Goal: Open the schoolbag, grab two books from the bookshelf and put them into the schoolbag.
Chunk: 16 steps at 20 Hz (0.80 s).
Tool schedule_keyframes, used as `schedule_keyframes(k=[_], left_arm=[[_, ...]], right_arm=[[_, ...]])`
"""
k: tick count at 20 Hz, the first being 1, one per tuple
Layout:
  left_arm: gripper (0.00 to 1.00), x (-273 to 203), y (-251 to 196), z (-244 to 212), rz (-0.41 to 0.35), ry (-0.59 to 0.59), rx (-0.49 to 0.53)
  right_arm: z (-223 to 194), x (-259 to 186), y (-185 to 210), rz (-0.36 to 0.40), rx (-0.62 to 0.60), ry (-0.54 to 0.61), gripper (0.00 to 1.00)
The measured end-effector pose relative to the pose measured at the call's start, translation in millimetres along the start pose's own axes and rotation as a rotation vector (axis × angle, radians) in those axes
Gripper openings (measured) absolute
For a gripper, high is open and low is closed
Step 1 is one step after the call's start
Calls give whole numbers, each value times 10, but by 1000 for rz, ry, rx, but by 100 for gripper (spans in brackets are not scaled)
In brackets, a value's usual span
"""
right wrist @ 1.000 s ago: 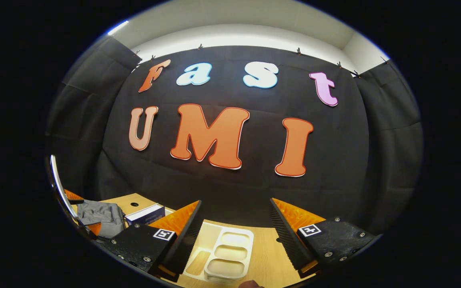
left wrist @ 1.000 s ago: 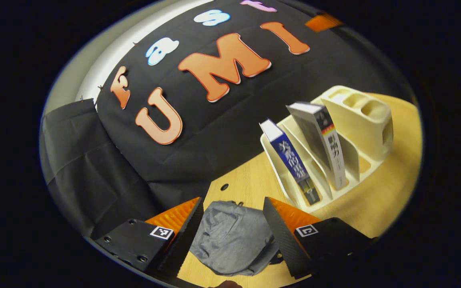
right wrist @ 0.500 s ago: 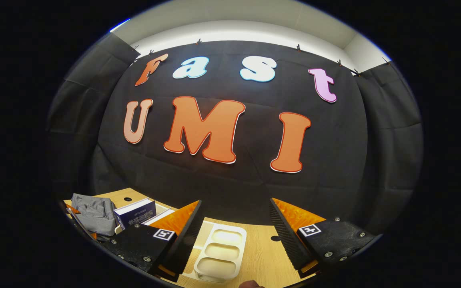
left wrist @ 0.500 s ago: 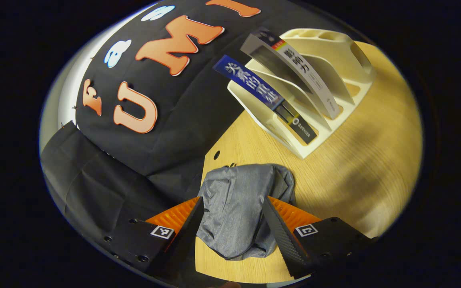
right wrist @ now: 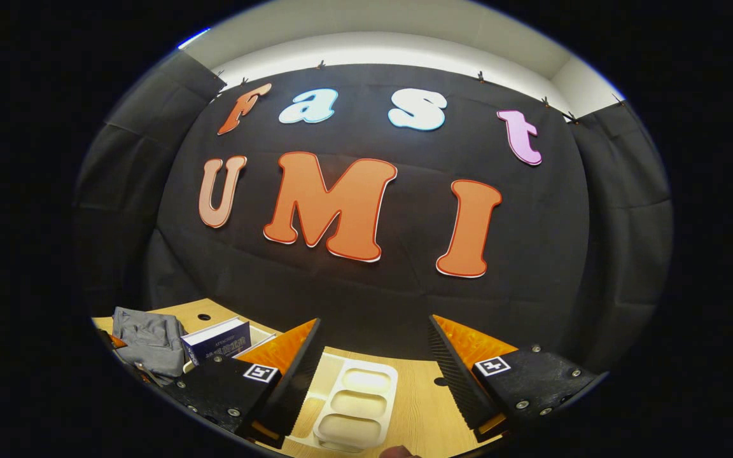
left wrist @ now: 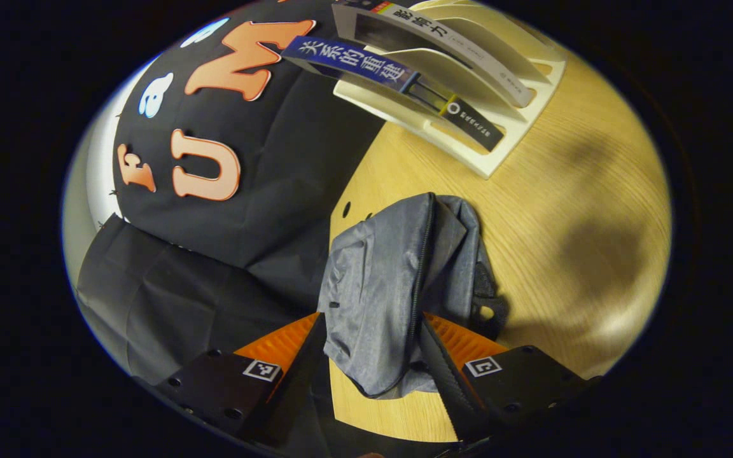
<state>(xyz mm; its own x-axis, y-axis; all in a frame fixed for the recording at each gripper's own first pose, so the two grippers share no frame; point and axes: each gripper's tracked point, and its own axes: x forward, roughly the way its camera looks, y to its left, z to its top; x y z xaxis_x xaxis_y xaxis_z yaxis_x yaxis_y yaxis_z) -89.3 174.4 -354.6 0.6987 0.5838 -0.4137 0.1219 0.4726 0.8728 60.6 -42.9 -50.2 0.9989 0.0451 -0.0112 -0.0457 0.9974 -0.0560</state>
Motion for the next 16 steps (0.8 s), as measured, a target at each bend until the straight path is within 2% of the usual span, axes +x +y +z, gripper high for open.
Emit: schedule_keyframes(k=[3,5,11,13,14,16], left_arm=[[88,-78,231,57,57,-65,-1],[87,-64,347,83,54,-98,-20],[86,437,238,25,-119,-109,-57],[77,541,214,18,-182,-138,-61],[64,575,199,9,-219,-148,-73],[49,570,174,3,-297,-168,-95]], right_arm=[[45,-2,90,-2,-23,3,96],[85,5,192,-7,-38,7,96],[256,10,702,-60,-36,24,96],[309,23,932,-74,-40,39,96],[341,40,1037,-81,-43,44,96],[371,72,1244,-83,-48,57,96]])
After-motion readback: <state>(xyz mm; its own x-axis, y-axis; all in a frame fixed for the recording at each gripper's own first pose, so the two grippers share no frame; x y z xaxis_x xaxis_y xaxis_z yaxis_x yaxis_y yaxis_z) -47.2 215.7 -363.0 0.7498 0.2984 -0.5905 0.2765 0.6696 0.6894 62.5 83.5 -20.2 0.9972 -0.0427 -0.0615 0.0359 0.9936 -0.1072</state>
